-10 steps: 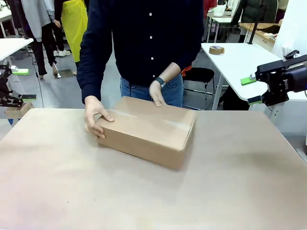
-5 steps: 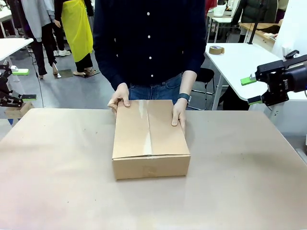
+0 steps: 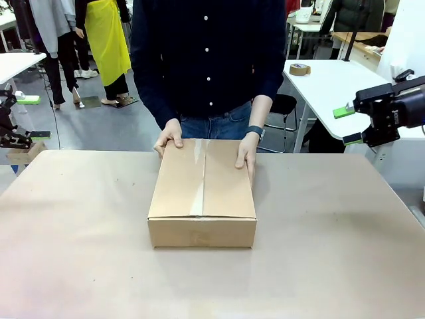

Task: Pack the gift set into the box.
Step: Press and hold the closed box until the human finishes sealing it.

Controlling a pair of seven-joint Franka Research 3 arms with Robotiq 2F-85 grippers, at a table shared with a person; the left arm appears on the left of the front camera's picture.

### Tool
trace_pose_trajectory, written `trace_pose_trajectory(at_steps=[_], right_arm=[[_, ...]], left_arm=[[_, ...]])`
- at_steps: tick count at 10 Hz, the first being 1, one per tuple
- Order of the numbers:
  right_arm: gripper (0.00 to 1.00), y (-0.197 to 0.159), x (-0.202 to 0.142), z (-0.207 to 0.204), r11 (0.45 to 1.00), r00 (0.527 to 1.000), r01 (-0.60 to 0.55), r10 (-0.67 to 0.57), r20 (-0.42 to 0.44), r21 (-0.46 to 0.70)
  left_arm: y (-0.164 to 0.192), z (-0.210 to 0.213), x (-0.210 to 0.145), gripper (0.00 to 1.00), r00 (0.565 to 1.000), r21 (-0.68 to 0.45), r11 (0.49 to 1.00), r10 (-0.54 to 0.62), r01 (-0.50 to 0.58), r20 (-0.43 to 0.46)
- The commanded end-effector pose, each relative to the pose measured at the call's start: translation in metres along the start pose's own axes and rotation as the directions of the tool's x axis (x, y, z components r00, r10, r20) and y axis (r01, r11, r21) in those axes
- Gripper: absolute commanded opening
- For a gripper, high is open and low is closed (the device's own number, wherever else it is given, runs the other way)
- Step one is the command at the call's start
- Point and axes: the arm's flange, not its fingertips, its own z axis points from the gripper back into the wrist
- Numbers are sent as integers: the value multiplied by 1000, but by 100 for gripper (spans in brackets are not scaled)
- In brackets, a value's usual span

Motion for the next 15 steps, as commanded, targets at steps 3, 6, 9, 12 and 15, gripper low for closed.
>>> trace_pose_trajectory(at_steps=[3,6,9,12,15], right_arm=[[100,39,9,-51,949,939,-313,316,-138,43],[100,105,0,-177,595,568,-695,799,-198,405],[100,96,-9,-190,306,353,-896,931,97,322],[100,98,1,-179,305,316,-949,904,288,86],[100,103,17,-167,341,347,-937,898,271,72]], left_arm=[[-23,-47,-7,100,975,38,974,-221,221,-20],[-48,-151,-32,100,720,-80,716,-692,693,47],[-46,-174,-60,100,510,-96,501,-845,860,159],[-48,-189,-78,100,416,-71,414,-909,908,10],[-47,-190,-71,100,439,-93,434,-897,896,52]])
